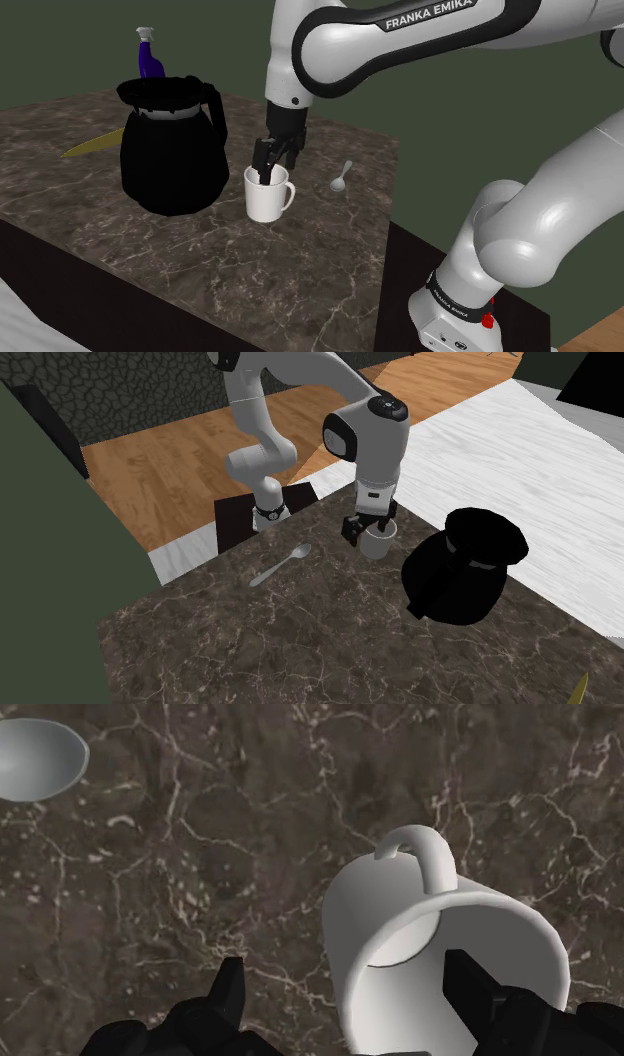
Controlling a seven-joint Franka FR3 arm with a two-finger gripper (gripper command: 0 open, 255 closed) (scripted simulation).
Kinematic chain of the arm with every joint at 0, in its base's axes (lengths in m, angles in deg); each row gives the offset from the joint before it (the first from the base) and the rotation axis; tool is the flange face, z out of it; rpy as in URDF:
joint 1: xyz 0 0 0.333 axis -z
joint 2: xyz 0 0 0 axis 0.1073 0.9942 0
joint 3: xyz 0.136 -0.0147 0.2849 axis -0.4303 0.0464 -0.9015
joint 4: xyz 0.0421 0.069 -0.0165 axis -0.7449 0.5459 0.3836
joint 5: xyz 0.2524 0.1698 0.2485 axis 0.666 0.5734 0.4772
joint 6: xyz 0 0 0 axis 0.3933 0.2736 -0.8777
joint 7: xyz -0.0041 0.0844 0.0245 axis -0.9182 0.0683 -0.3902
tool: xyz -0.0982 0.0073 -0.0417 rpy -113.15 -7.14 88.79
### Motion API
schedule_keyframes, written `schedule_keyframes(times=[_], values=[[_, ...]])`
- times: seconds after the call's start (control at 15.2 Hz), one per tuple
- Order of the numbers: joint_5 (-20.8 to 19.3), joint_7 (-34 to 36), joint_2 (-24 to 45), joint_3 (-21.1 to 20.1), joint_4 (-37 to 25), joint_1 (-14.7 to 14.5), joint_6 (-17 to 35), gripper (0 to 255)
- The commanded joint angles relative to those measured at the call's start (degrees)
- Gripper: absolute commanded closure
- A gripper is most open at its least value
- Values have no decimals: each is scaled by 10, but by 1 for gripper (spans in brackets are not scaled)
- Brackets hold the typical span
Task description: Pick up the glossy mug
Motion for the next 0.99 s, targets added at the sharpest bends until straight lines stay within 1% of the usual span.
schedule_keyframes(times=[0.0,0.07,0.13,0.73,0.92], values=[[1,-1,2,0,10,0,12,0],[1,-1,2,0,10,0,12,0],[0,-1,3,-1,10,0,12,255],[1,-1,2,0,10,0,12,255],[0,-1,-5,2,-7,0,-12,255]])
